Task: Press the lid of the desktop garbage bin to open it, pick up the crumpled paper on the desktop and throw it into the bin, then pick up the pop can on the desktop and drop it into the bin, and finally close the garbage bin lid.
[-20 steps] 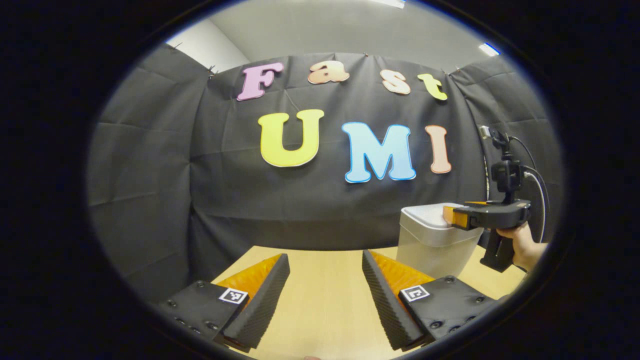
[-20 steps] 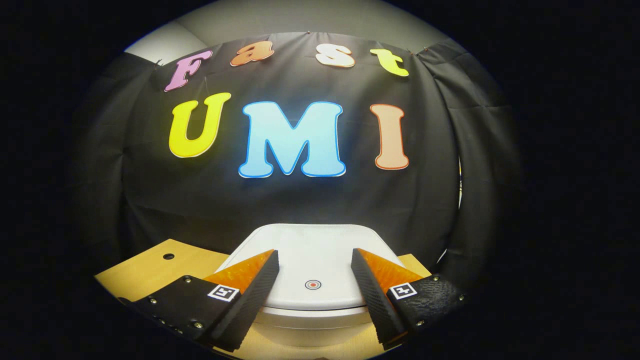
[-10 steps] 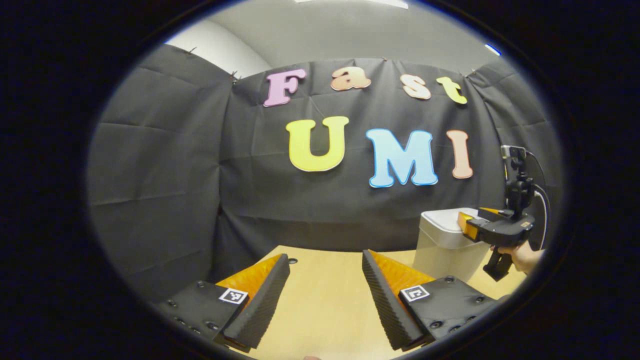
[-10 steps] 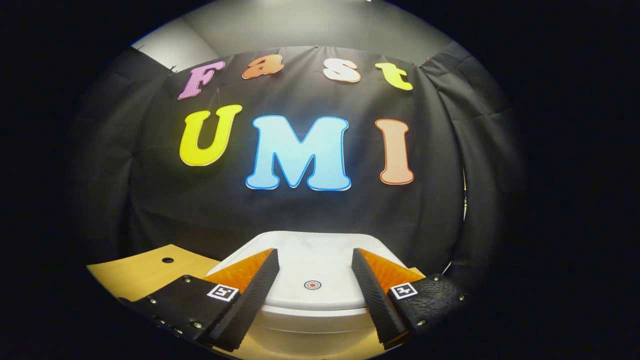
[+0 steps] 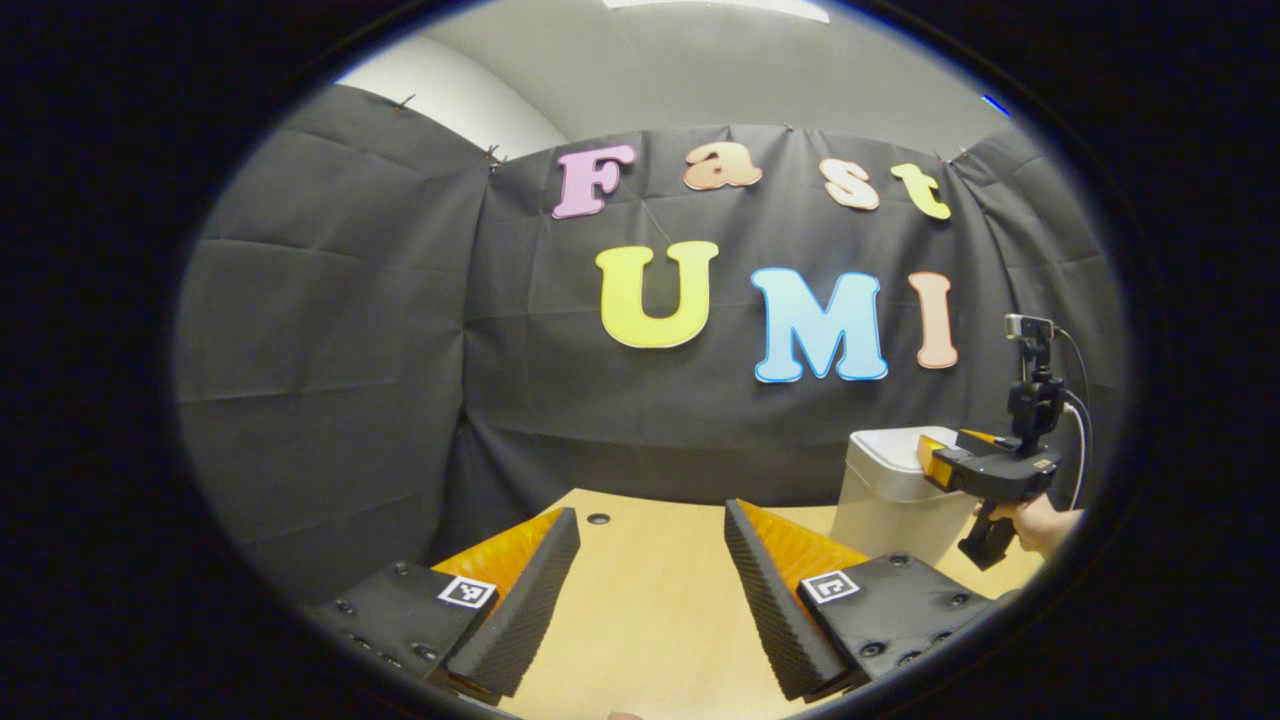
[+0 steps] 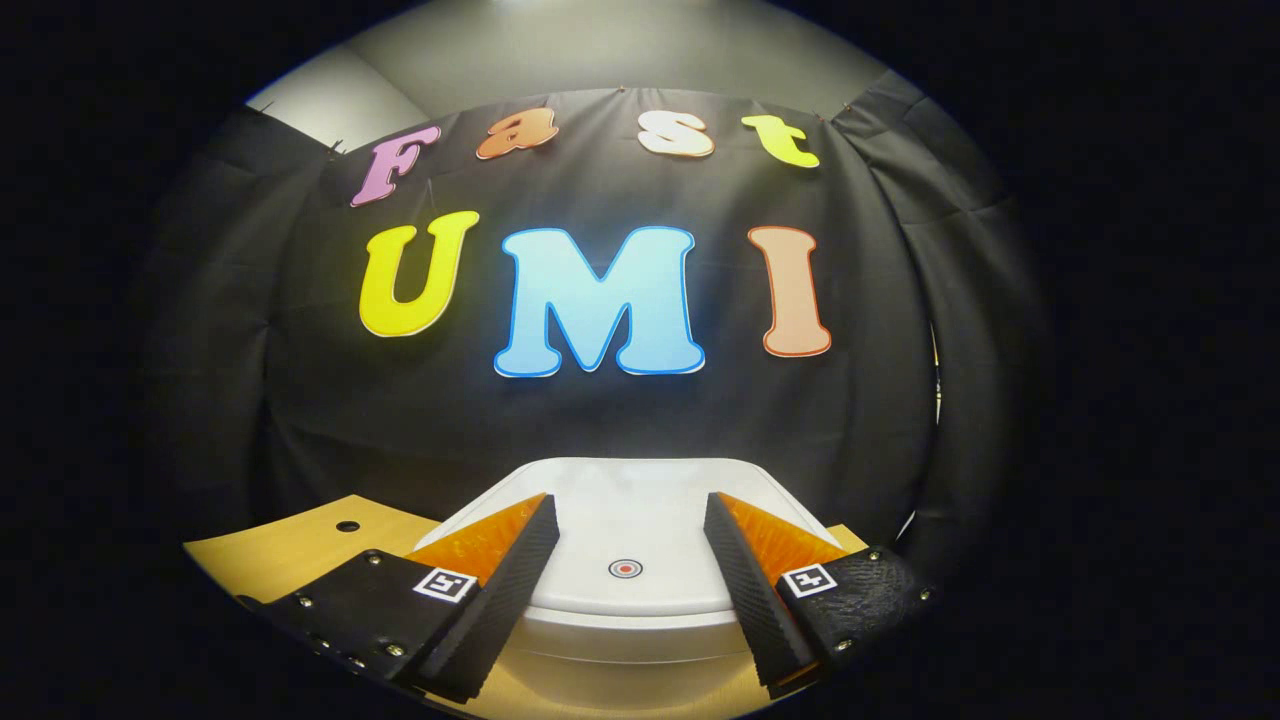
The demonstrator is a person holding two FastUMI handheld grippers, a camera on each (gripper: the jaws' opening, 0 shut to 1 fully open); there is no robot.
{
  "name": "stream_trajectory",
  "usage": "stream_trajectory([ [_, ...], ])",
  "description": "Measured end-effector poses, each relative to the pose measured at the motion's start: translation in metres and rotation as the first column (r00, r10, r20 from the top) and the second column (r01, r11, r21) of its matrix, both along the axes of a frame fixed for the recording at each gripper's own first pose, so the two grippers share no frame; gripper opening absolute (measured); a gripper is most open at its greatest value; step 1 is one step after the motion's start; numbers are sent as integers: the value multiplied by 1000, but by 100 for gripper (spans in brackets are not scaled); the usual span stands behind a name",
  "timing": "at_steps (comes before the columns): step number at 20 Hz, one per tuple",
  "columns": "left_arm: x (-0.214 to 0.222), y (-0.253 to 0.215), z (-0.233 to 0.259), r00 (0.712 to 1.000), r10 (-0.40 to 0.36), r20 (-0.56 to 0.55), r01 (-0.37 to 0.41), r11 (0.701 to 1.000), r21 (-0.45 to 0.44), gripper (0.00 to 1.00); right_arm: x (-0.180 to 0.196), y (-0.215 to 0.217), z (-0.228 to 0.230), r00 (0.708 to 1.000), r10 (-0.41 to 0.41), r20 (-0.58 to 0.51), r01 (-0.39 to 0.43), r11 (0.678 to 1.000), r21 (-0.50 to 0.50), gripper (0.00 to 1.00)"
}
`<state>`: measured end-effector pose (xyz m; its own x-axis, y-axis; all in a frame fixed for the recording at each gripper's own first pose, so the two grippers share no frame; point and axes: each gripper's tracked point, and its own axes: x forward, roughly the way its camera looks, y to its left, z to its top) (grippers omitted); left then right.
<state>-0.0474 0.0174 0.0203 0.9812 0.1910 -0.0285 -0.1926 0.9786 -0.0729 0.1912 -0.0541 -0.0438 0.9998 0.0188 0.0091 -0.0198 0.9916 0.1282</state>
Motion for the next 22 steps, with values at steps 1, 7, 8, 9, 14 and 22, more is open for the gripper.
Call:
stream_trajectory([
  [1, 0, -1, -2, 1000, 0, -2, 0, 1000, -11, 100, 1, 0, 0, 1000, -3, 0, 3, 1000, -11, 95],
  [7, -5, 2, -3, 1000, 23, -7, -23, 1000, -9, 100, -14, -4, 20, 999, -30, -11, 28, 989, -145, 94],
  [8, -5, 2, -3, 1000, 27, -7, -27, 1000, -5, 100, -22, -1, 27, 1000, -18, 4, 18, 986, -167, 94],
  [9, -3, 3, -3, 1000, 28, -4, -28, 1000, -3, 100, -31, 1, 31, 1000, -5, 18, 8, 983, -182, 94],
  [14, 6, -4, 0, 1000, -8, 14, 8, 1000, -6, 100, -82, 9, 60, 997, 34, 71, -21, 983, -182, 94],
  [22, 37, -16, 1, 994, -103, 34, 103, 995, 2, 100, -141, -2, 78, 997, -1, 79, 8, 996, -90, 94],
])
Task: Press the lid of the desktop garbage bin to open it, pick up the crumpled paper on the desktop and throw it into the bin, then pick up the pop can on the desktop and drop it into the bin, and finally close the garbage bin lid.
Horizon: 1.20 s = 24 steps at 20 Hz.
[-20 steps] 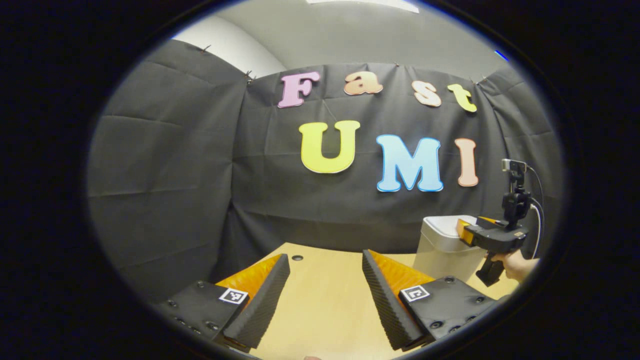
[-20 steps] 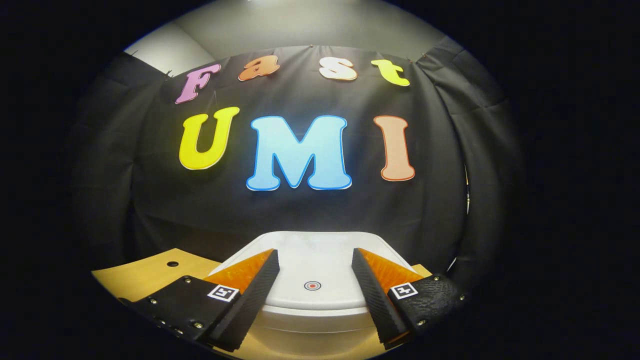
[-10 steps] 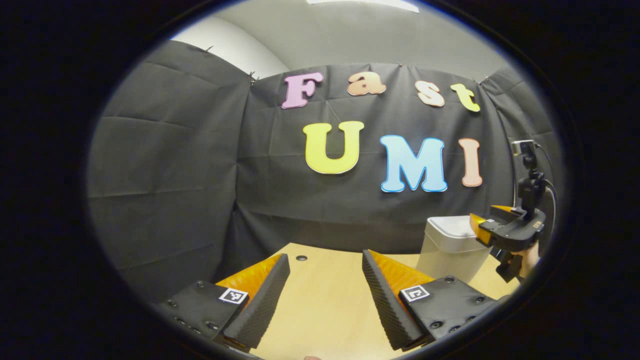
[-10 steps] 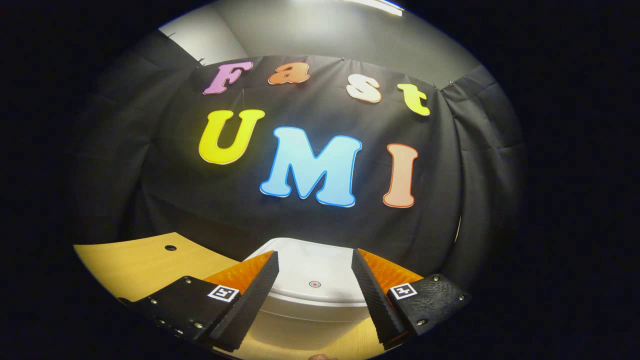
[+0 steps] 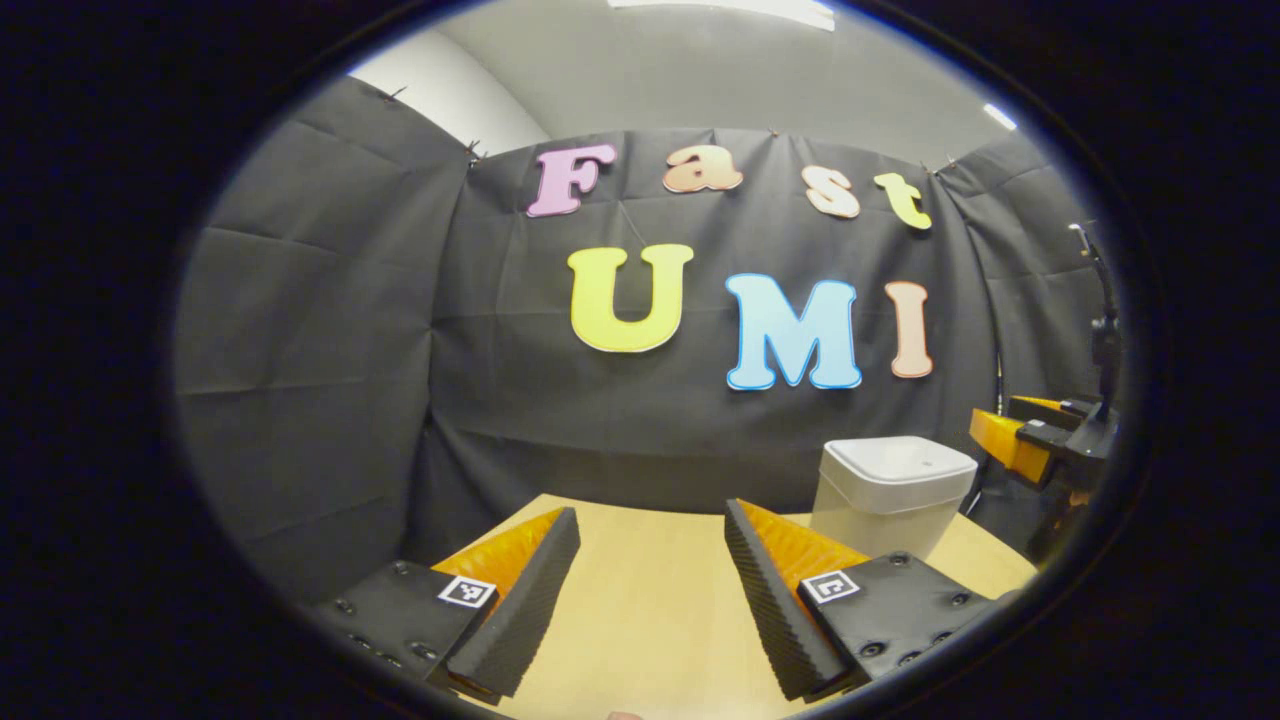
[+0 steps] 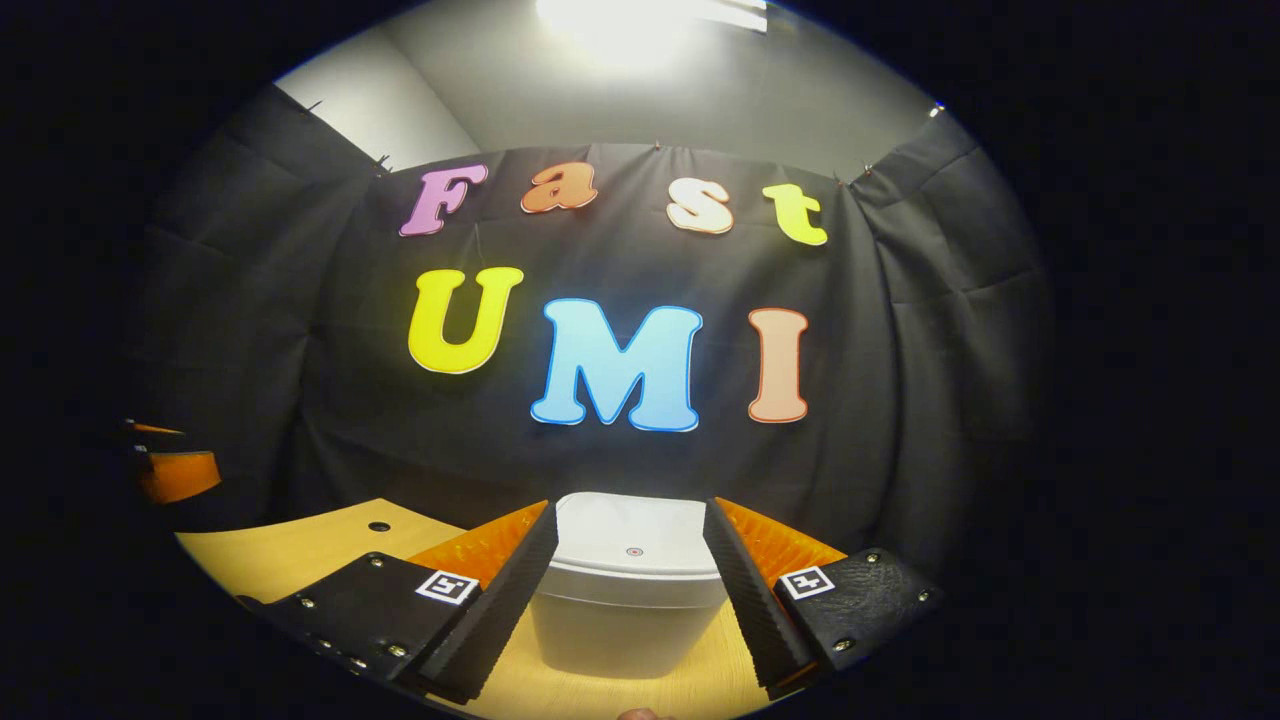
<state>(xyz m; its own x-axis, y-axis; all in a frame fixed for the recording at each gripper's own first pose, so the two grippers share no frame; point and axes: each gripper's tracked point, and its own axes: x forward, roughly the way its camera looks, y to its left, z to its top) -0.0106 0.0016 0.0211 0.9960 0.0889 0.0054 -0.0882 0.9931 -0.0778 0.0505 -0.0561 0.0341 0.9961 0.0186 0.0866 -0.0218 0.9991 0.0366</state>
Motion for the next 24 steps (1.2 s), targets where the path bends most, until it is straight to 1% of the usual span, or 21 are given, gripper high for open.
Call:
stream_trajectory([
  [5, 18, -9, -11, 999, -37, 0, 37, 999, 35, 100, -35, -3, -8, 999, -26, -21, 27, 998, 49, 94],
  [9, 31, -26, -26, 996, -84, -7, 85, 996, 38, 100, -55, -6, -11, 998, -52, -23, 53, 998, 29, 94],
  [13, 41, -41, -30, 992, -126, -6, 126, 991, 39, 100, -64, -4, -8, 998, -64, -29, 64, 998, 19, 94],
  [17, 45, -44, -28, 990, -144, 0, 144, 988, 50, 100, -67, 2, -6, 997, -65, -36, 65, 998, 11, 94],
  [19, 46, -42, -26, 989, -145, 4, 145, 987, 70, 100, -69, 5, -5, 997, -66, -37, 66, 998, 22, 94],
  [20, 46, -42, -24, 989, -147, 10, 146, 986, 83, 95, -69, 5, -5, 997, -70, -37, 72, 997, 30, 94],
  [21, 45, -40, -22, 989, -149, 16, 147, 985, 93, 95, -71, 5, -5, 997, -73, -40, 75, 996, 39, 94],
  [22, 44, -41, -22, 988, -155, 19, 152, 983, 100, 100, -72, 6, -6, 996, -77, -43, 79, 996, 46, 94],
  [24, 42, -42, -21, 986, -167, 22, 164, 980, 109, 100, -72, 4, -7, 994, -93, -49, 96, 994, 52, 94],
])
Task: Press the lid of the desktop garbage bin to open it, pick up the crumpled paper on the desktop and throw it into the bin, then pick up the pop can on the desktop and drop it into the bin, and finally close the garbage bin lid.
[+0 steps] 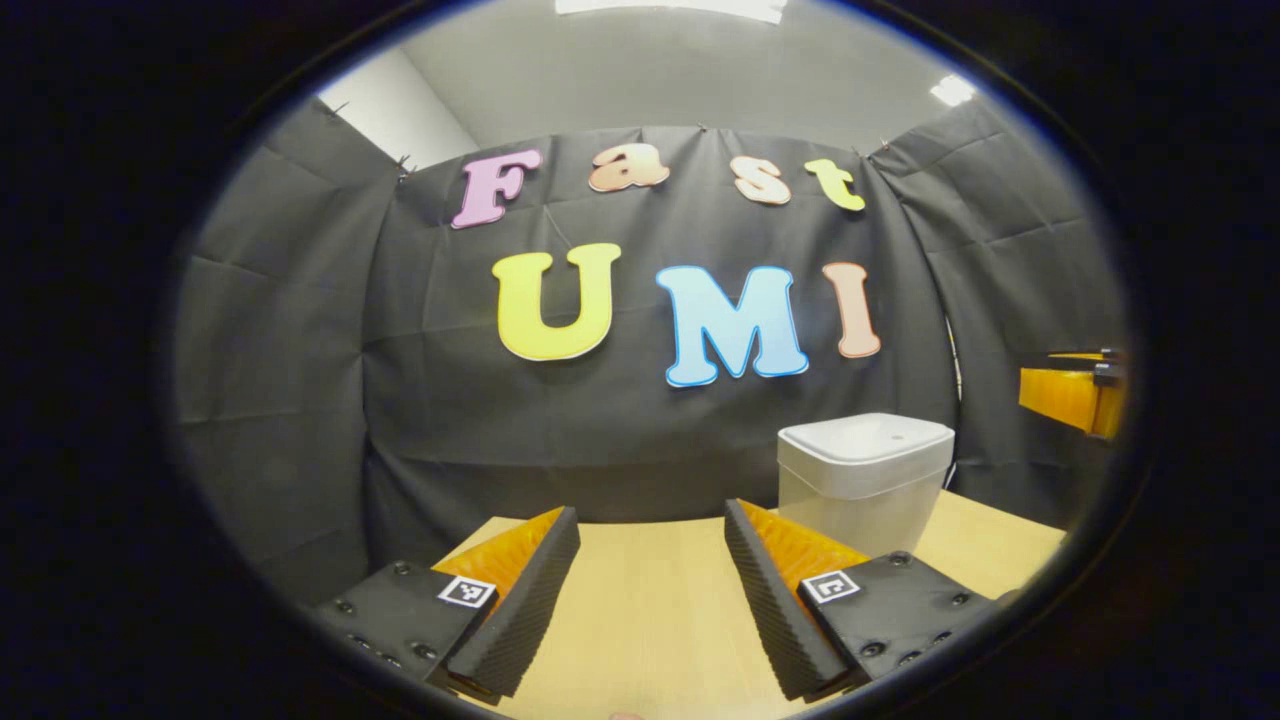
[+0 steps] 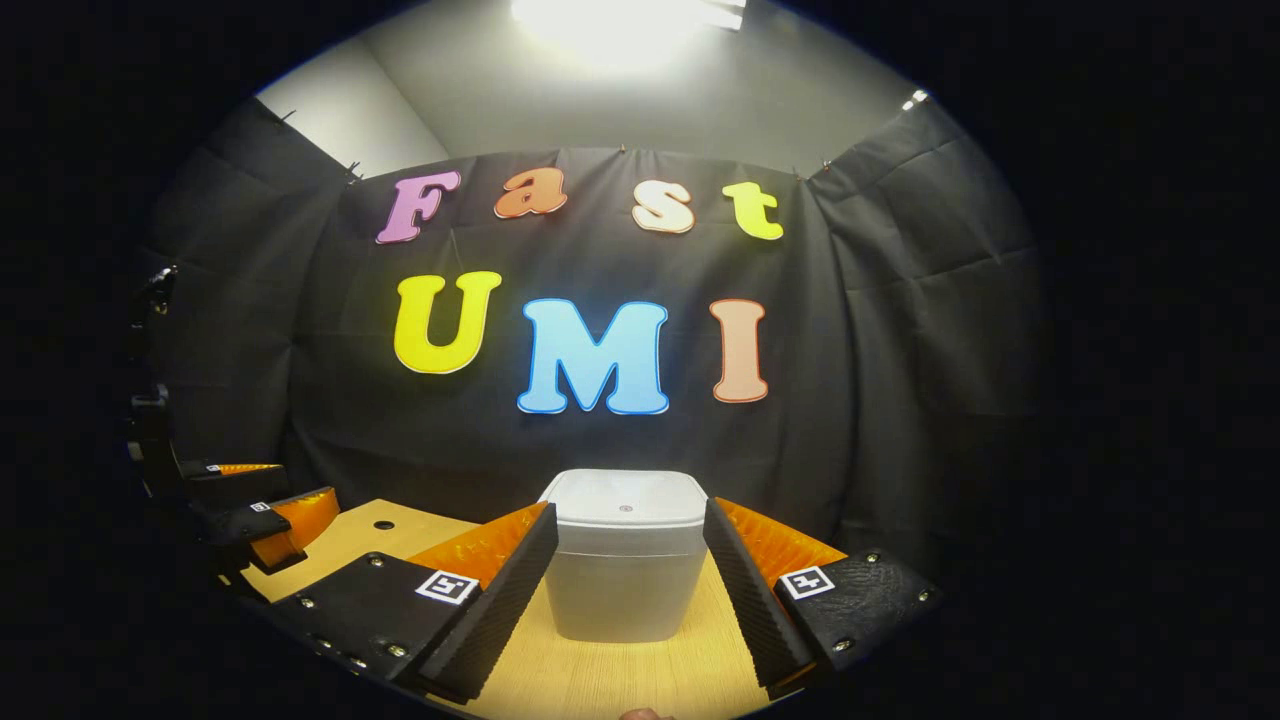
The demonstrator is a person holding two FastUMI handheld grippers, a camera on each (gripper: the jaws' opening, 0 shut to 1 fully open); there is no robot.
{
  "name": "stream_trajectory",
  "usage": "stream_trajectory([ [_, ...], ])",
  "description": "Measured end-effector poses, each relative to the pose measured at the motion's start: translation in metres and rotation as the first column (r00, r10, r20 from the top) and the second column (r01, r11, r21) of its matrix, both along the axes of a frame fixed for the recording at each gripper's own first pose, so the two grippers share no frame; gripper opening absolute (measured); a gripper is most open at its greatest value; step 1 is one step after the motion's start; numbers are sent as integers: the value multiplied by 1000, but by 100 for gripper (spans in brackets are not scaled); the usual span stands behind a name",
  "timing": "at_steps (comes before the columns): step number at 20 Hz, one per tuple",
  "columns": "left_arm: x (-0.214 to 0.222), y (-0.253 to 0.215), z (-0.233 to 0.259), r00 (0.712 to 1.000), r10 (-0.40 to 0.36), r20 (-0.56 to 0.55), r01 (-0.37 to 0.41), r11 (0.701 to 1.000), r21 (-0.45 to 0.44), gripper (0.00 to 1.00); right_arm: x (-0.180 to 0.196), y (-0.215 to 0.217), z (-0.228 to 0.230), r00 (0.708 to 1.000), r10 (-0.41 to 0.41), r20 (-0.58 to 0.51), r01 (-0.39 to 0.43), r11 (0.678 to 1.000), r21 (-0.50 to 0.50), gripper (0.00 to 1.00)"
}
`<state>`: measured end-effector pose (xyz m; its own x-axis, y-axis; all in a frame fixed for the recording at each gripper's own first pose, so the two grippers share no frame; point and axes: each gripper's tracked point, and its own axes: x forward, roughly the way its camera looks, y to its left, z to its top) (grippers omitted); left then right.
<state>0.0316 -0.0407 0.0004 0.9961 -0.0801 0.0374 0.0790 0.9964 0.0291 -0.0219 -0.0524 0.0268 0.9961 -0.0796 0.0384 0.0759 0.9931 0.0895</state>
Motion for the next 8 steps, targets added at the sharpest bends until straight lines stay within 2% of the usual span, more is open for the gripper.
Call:
stream_trajectory([
  [8, -3, -4, -7, 998, -52, -20, 52, 999, 11, 100, -3, -4, 0, 999, -46, 10, 46, 999, -8, 94],
])
